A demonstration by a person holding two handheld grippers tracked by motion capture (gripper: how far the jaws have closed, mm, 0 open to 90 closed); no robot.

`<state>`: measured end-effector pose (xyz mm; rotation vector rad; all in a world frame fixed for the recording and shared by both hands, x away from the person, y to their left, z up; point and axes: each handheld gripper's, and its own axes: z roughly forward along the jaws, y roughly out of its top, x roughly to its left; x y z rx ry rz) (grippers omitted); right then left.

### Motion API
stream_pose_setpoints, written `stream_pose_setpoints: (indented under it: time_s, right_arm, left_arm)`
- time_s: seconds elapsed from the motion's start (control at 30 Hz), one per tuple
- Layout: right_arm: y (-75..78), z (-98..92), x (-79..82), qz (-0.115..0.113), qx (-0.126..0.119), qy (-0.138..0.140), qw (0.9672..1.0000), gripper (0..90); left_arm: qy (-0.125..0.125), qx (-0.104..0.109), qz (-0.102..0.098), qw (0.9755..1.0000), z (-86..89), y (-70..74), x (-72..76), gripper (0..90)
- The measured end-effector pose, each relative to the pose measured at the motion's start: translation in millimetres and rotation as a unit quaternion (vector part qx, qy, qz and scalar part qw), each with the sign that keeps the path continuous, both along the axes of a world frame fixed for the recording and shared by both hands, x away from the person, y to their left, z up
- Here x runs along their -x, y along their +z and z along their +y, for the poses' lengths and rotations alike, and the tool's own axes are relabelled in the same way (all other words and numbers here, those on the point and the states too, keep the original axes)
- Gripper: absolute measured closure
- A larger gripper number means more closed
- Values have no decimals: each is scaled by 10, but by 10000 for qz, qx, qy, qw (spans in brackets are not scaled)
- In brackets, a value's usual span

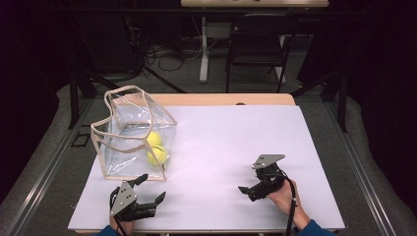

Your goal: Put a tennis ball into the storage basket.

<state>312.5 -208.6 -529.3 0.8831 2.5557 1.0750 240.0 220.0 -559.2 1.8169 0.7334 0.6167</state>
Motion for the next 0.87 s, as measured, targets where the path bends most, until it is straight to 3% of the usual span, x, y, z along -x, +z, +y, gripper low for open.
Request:
stream_pose_setpoints:
  time_s: [0.53,0.87]
  right_arm:
    - [-73,-254,182,5,-111,-314,9994,0]
    - [-122,-310,197,103,-105,-300,9994,0]
  left_arm:
    - [60,31,-2,10000,17,3,-2,161]
    - [75,-7,1,10000,32,11,-3,161]
